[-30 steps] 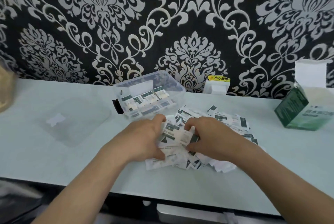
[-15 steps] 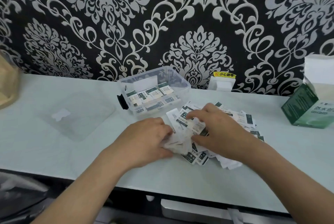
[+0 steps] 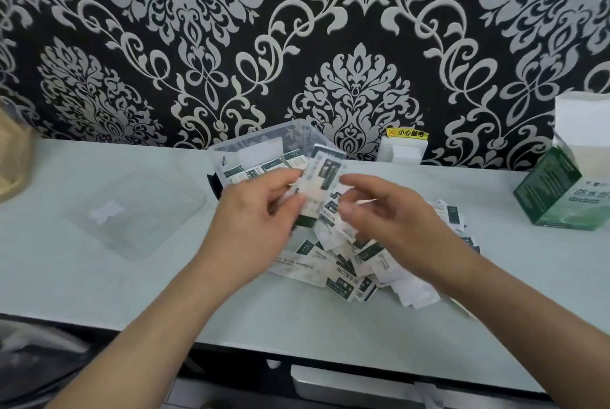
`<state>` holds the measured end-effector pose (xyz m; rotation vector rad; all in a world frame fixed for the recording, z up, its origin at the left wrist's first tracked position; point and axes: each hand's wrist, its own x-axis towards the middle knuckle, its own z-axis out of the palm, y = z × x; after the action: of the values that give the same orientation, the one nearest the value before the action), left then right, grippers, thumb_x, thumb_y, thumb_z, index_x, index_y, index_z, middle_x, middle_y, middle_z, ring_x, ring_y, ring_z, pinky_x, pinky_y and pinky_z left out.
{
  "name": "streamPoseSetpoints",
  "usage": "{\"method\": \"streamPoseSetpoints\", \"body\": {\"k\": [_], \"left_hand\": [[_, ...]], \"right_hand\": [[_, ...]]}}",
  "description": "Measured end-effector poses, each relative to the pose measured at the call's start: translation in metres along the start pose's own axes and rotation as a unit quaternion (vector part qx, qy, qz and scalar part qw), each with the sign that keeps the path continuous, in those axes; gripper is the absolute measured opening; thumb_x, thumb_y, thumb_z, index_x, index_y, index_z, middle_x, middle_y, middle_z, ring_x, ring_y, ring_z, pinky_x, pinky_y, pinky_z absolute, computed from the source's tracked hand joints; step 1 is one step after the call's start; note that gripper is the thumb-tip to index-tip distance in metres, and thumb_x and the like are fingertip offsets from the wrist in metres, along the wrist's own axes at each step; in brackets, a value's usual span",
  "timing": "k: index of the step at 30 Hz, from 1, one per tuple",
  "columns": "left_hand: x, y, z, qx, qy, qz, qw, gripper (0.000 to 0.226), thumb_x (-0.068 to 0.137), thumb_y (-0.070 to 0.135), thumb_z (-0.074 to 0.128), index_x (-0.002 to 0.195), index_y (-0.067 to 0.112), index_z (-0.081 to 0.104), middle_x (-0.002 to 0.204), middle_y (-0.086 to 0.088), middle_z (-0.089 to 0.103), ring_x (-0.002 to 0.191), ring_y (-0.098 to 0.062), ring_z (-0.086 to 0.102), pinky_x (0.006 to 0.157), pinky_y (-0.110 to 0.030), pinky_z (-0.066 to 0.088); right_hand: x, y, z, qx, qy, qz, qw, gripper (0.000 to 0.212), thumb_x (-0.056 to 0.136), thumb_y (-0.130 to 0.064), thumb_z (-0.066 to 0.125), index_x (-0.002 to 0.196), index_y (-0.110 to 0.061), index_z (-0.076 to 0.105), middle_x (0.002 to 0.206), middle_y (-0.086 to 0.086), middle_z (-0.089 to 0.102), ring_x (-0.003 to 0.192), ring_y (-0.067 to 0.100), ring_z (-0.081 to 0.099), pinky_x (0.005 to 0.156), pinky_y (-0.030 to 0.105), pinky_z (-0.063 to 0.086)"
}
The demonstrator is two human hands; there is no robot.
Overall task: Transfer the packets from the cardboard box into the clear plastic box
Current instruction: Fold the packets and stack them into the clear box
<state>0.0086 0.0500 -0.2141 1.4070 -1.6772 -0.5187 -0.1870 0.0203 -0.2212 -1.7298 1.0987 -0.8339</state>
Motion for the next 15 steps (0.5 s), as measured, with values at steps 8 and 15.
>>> {"method": "streamPoseSetpoints", "body": {"k": [8, 15], "left_hand": [[0.000, 0.027, 0.063, -0.036, -0.092, 0.008, 0.995, 0.053, 0.096, 0.002, 0.046, 0.143, 0.026, 0.039, 0.129, 0.008, 0.060, 0.115, -0.006, 0.056, 0.099, -0.024, 0.045], [0.015, 0.045, 0.064, 0.136, -0.190, 0.105, 0.967, 0.118, 0.070, 0.044, 0.080, 0.147, 0.048, -0.010, 0.152, 0.026, -0.026, 0.139, 0.003, -0.025, 0.107, -0.023, 0.003]], "right_hand": [[-0.003, -0.004, 0.001, 0.394, -0.001, 0.129, 0.910, 0.030, 0.104, -0.020, 0.039, 0.109, -0.008, 0.066, 0.083, 0.007, 0.072, 0.068, 0.016, 0.068, 0.058, 0.027, 0.055], [-0.007, 0.004, -0.023, 0.293, 0.040, 0.114, 0.948, 0.021, 0.102, -0.013, 0.046, 0.110, -0.006, 0.064, 0.091, 0.015, 0.074, 0.079, 0.027, 0.072, 0.059, 0.032, 0.056]]}}
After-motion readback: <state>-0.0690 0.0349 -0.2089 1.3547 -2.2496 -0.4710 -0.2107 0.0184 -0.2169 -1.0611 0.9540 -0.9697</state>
